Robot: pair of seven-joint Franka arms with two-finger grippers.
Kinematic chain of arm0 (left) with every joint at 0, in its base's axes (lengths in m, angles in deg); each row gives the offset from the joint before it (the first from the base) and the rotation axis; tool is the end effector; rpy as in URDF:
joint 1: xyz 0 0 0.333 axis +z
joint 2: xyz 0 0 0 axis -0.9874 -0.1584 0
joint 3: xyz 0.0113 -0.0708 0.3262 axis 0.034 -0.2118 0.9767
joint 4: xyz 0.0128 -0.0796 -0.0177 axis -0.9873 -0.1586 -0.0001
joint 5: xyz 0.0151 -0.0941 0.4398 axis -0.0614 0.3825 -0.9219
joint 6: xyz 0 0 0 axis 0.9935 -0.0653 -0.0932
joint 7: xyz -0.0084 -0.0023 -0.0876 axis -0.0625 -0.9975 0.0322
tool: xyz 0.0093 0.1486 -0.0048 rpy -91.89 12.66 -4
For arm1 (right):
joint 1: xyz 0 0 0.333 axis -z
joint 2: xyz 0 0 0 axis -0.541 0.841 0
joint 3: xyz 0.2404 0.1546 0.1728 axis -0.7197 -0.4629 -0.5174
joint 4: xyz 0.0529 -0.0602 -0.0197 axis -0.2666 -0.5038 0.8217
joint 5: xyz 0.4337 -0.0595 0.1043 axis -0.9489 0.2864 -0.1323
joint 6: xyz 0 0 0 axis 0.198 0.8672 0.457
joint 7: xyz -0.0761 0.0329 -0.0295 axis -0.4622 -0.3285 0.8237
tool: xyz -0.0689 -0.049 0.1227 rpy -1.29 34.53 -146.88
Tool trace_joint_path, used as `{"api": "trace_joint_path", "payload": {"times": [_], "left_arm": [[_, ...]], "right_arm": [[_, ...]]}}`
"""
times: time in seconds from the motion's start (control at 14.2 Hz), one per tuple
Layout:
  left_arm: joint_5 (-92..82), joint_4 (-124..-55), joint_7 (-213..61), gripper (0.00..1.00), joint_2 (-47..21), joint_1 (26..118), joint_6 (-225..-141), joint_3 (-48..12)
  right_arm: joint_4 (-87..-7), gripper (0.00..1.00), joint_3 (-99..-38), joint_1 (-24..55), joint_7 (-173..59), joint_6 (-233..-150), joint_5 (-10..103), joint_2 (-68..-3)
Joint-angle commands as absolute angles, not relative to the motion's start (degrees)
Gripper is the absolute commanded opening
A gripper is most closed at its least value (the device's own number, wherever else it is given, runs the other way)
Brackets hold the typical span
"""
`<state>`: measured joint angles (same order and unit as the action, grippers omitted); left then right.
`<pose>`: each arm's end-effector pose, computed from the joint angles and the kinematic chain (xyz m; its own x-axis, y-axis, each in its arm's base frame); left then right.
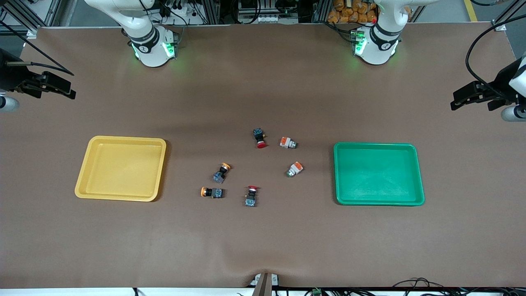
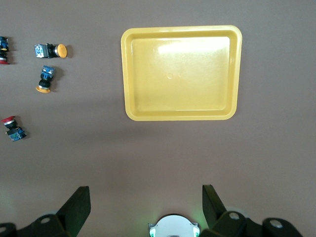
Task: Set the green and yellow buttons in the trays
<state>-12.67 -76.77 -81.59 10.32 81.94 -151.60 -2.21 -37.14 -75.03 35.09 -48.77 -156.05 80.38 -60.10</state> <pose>0.6141 -0.0154 0.5980 0.9980 -0.0026 -0.0632 -0.0012 -0.9998 0.0223 0.5804 -0.0023 0.6097 0.9881 -0.0621 -0.1410 -0.0692 -0.9966 -0.0456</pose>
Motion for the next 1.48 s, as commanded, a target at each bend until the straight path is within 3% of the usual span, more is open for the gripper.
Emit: {"api": "trace_joint_path", "payload": {"times": [0.0, 0.21, 1.4], "left_arm": [[-12.0, -76.4, -82.5, 1.0, 8.4, 81.6, -150.6, -2.2], [-12.4, -79.8, -82.0, 1.0, 8.2, 81.5, -148.9, -2.3], [-15.0, -78.6, -80.7, 1.0, 3.9, 78.1, -150.1, -2.9]], "right_arm": [[-38.3, 1.0, -75.6, 35.5, -47.9, -156.9, 80.8, -60.8], [-38.4, 1.0, -75.6, 35.6, -47.9, -156.8, 80.8, -60.8], [-39.2, 1.0, -75.6, 35.6, -47.9, -157.3, 80.8, -60.4]]}}
